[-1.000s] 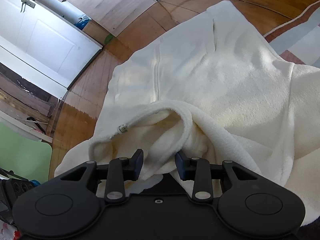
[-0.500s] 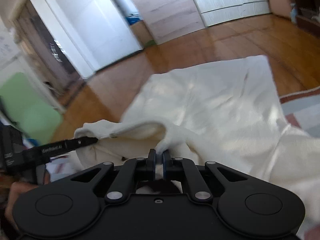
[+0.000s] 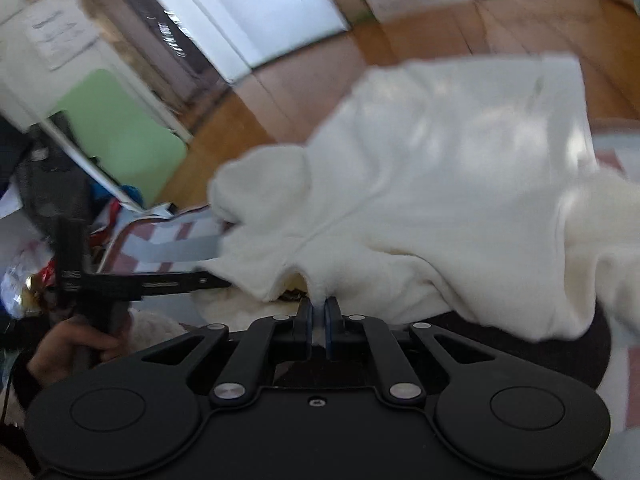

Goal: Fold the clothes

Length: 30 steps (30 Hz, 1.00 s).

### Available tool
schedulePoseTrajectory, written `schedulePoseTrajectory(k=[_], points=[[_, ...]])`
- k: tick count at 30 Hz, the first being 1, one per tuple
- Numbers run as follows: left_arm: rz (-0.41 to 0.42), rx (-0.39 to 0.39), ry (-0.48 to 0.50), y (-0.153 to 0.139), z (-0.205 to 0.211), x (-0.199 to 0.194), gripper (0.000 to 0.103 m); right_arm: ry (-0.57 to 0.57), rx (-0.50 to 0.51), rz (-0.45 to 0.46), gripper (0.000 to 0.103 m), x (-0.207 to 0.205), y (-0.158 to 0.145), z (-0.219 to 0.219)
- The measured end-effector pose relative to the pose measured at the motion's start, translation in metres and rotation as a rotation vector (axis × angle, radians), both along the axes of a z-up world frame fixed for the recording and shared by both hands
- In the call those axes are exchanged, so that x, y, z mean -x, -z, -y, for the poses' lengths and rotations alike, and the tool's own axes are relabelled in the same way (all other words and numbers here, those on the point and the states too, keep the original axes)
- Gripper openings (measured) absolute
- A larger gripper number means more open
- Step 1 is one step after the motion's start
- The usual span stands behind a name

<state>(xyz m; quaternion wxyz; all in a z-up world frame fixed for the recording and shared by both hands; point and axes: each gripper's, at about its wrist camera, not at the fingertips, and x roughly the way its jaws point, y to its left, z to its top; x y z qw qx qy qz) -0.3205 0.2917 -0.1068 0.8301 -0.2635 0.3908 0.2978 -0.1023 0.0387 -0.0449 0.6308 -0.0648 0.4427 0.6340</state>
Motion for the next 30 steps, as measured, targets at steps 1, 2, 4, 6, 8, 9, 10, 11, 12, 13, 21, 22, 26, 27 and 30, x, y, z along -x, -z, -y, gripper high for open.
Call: schedulePoseTrajectory(k=[1, 2, 4, 6, 8, 9, 10, 11, 12, 13, 21, 22, 26, 27, 30], points=[[-0.019, -0.009, 0.008, 0.001, 0.003, -0.003, 0.015, -0.018, -0.001, 0.042, 0.008, 0.003, -0.004, 0.002], [-0.044, 0.002, 0.016, 0.004, 0.004, -0.006, 0.014, -0.039, 0.025, 0.085, 0.008, 0.007, -0.002, 0.001], [-0.102, 0.055, 0.033, 0.016, 0.005, -0.011, 0.014, -0.076, 0.114, 0.115, 0.007, 0.013, 0.012, -0.001], [-0.168, 0.081, 0.04, 0.024, 0.007, -0.017, 0.014, -0.107, 0.198, 0.132, 0.007, 0.02, 0.038, -0.006], [-0.186, 0.087, 0.047, 0.022, 0.012, -0.017, 0.017, -0.106, 0.234, 0.119, 0.007, 0.021, 0.053, -0.006], [-0.184, 0.086, 0.049, 0.018, 0.014, -0.016, 0.017, -0.098, 0.243, 0.102, 0.007, 0.02, 0.058, -0.005], [-0.179, 0.083, 0.05, 0.014, 0.015, -0.013, 0.017, -0.09, 0.246, 0.081, 0.007, 0.018, 0.062, -0.003], [-0.176, 0.08, 0.047, 0.011, 0.017, -0.01, 0.018, -0.086, 0.235, 0.054, 0.007, 0.015, 0.062, -0.001], [-0.176, 0.077, 0.041, 0.008, 0.018, -0.006, 0.018, -0.091, 0.226, 0.047, 0.007, 0.013, 0.061, 0.002], [-0.167, 0.082, 0.028, 0.006, 0.017, -0.002, 0.018, -0.103, 0.216, 0.045, 0.008, 0.012, 0.059, 0.004], [0.087, -0.007, 0.148, -0.049, 0.044, -0.005, 0.03, -0.079, 0.117, -0.094, 0.036, -0.031, 0.053, 0.028], [0.131, -0.02, 0.181, -0.058, 0.049, -0.009, 0.045, -0.018, 0.086, -0.113, 0.051, -0.046, 0.049, 0.038], [0.202, -0.047, 0.281, -0.068, 0.063, -0.044, 0.058, 0.253, 0.047, -0.212, 0.057, -0.106, 0.048, 0.076], [0.191, -0.049, 0.311, -0.064, 0.066, -0.058, 0.058, 0.318, 0.06, -0.228, 0.058, -0.117, 0.051, 0.083], [0.113, -0.039, 0.422, -0.033, 0.075, -0.109, 0.058, 0.516, 0.07, -0.275, 0.058, -0.147, 0.061, 0.111]])
